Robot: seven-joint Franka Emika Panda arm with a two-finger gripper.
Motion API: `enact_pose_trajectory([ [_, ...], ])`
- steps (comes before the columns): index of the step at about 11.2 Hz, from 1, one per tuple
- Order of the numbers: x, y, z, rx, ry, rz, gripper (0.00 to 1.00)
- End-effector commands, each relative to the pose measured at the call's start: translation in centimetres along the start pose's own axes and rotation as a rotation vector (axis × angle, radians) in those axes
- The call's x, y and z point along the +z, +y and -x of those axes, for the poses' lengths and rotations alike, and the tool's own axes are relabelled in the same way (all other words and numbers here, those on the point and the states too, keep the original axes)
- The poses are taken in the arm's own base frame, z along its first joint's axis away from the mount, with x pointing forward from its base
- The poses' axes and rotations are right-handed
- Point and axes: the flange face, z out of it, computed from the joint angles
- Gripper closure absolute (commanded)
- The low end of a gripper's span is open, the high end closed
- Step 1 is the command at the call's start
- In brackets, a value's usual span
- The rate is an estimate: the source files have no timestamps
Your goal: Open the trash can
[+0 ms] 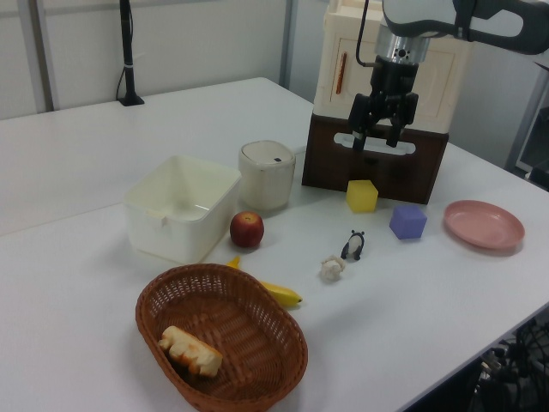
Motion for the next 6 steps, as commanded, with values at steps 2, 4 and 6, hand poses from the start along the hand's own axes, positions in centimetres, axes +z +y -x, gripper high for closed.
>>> enact_pose_trajectory([
  [2,0.58,-0.26,0.55,-0.030,0.000,0.019,0.00],
  [4,0.73,-0.13,0.47,-0.026,-0.003,0.020,0.00],
  [6,0.88,-0.14,0.48,-0.022,-0.006,0.018,0.00],
])
